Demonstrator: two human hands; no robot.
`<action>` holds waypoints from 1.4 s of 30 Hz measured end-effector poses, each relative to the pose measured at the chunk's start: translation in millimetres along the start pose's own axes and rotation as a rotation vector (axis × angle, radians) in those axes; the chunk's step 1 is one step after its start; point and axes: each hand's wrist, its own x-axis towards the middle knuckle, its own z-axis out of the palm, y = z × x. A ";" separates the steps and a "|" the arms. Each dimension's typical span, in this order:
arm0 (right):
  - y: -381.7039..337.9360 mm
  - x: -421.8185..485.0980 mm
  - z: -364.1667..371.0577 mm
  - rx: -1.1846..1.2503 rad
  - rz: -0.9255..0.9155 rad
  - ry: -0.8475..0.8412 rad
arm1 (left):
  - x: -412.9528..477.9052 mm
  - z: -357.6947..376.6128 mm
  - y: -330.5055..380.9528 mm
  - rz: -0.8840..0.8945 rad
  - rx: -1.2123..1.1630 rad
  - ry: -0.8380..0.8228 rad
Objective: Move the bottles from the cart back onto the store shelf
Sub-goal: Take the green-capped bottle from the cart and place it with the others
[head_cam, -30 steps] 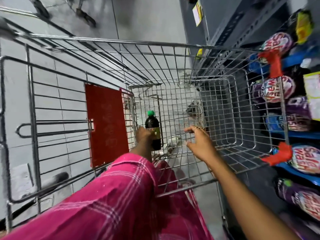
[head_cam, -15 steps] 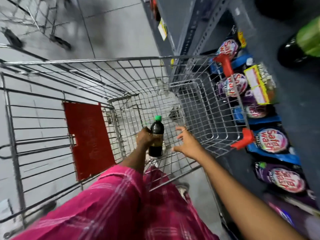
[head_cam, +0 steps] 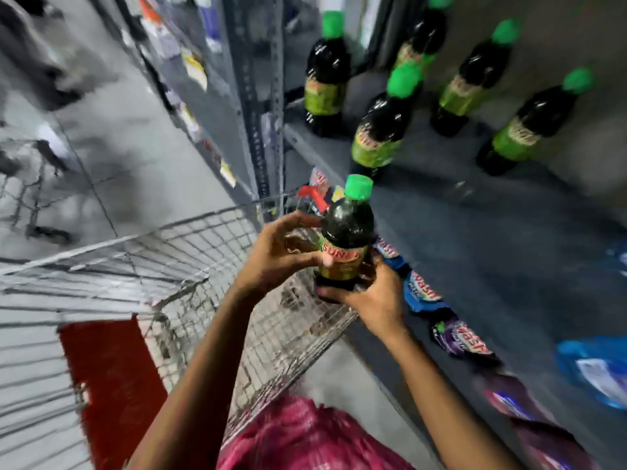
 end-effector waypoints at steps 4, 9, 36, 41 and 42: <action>-17.5 12.0 -43.6 0.062 -0.100 0.229 | 38.0 41.2 42.6 0.122 0.095 -0.179; -29.1 37.3 -79.2 0.113 -0.199 0.522 | 81.8 98.5 55.8 0.258 0.213 -0.286; 21.8 56.9 -92.4 -0.048 -0.135 0.508 | 86.9 133.7 -47.1 0.371 0.610 0.023; 19.0 53.1 -86.7 -0.048 -0.142 0.519 | 81.1 131.4 -43.9 0.354 0.612 0.090; 18.7 52.7 -87.1 -0.053 -0.139 0.518 | 80.5 132.0 -43.9 0.356 0.615 0.102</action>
